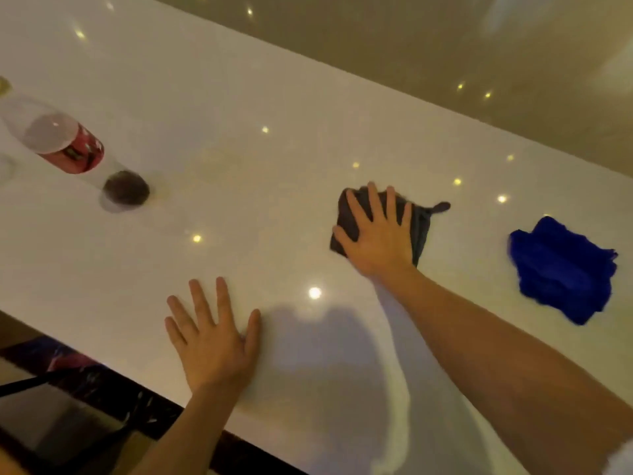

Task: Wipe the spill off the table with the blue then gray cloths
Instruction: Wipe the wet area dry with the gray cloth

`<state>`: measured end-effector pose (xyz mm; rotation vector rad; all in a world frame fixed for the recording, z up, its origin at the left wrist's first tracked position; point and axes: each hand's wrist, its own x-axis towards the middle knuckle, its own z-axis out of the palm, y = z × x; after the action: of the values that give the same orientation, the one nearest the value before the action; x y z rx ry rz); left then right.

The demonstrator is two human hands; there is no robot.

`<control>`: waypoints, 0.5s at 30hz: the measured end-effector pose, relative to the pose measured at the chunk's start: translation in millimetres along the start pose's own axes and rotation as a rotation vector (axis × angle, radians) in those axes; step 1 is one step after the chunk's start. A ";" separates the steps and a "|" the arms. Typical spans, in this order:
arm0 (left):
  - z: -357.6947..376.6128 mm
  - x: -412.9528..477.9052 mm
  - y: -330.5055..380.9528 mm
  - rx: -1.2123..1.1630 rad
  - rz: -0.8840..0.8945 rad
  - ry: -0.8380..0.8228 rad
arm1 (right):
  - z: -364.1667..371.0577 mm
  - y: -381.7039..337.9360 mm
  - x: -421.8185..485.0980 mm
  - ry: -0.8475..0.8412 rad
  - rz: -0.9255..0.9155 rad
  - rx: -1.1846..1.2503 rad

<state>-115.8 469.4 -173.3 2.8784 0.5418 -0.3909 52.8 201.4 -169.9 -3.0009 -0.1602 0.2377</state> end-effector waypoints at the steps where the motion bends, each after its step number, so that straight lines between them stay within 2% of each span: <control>1: -0.6 -1.2 -0.7 0.003 0.007 0.017 | -11.9 5.5 41.2 0.010 0.046 -0.004; 3: 4.7 3.8 -1.1 0.006 0.004 0.020 | -21.9 7.2 111.7 -0.003 0.126 0.015; 6: 5.8 5.3 2.0 0.004 0.003 0.027 | -17.5 -12.8 131.5 0.022 0.142 0.016; 9: 1.5 3.3 1.4 0.007 0.002 -0.010 | 11.0 -57.9 7.5 0.074 -0.065 0.009; 13: 4.0 3.4 1.6 0.003 -0.002 0.000 | 59.0 -103.2 -237.7 -0.063 -0.317 0.037; 15: 3.4 3.1 -0.1 -0.001 0.000 -0.015 | 66.6 -98.0 -254.8 -0.168 -0.394 0.043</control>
<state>-113.9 469.7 -177.5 2.8719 0.5401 -0.4112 -217.6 276.5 -183.9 -2.8243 -0.7409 0.4400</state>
